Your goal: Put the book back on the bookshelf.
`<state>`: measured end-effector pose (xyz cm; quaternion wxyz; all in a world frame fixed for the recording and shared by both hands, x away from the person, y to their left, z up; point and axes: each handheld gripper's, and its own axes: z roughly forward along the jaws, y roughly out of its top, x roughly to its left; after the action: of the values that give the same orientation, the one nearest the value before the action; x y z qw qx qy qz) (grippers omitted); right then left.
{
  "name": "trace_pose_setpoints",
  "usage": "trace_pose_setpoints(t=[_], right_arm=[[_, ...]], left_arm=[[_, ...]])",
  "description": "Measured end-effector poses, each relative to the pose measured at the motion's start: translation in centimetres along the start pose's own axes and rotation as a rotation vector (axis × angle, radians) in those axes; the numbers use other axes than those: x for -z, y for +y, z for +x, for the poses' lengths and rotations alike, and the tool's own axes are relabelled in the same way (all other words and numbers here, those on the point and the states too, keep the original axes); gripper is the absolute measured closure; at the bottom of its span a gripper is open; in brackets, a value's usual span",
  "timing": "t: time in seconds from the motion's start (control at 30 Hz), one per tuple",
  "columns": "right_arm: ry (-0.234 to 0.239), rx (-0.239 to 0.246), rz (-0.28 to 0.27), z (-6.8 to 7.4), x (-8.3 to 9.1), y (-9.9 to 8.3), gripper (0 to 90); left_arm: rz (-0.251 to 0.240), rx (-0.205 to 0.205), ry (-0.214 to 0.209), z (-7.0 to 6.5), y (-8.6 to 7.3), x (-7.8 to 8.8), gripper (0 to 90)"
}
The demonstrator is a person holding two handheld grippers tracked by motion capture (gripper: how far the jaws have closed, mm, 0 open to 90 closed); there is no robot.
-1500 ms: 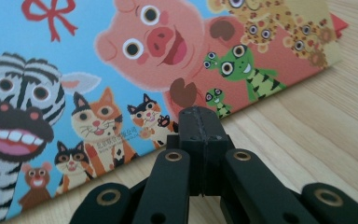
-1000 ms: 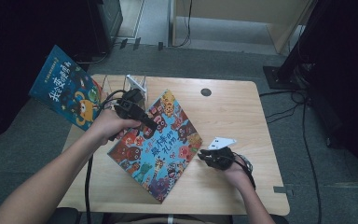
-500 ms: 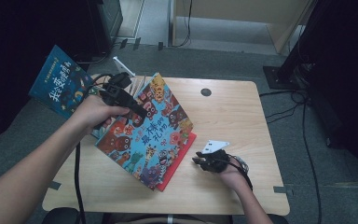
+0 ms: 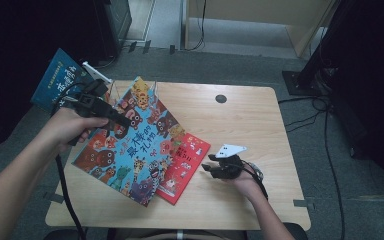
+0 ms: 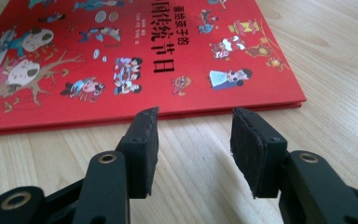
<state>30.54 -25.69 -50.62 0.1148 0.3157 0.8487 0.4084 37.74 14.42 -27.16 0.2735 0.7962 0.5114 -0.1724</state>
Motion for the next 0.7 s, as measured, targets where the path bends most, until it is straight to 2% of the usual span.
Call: trace_pose_setpoints(t=[0.17, 0.27, 0.47, 0.67, 0.7], right_arm=[[0.011, -0.003, -0.003, -0.2, -0.5, 0.6, 50.6], [0.024, -0.007, 0.010, -0.2, -0.9, 0.9, 52.7], [0.035, -0.020, -0.016, -0.3, -1.5, 1.2, 52.3], [0.050, 0.008, 0.027, -0.1, -2.2, 1.9, 51.6], [0.054, 0.008, 0.029, -0.1, -2.3, 2.0, 51.6]], left_arm=[[-0.035, 0.035, -0.016, 1.4, -1.5, 1.6, 81.1], [-0.053, 0.056, -0.010, 1.9, -2.3, 2.4, 81.0], [-0.095, 0.097, 0.005, 3.2, -4.4, 3.9, 80.8], [-0.124, 0.146, 0.018, 4.6, -6.3, 5.8, 81.0], [-0.140, 0.164, 0.026, 5.0, -6.6, 6.3, 81.0]])
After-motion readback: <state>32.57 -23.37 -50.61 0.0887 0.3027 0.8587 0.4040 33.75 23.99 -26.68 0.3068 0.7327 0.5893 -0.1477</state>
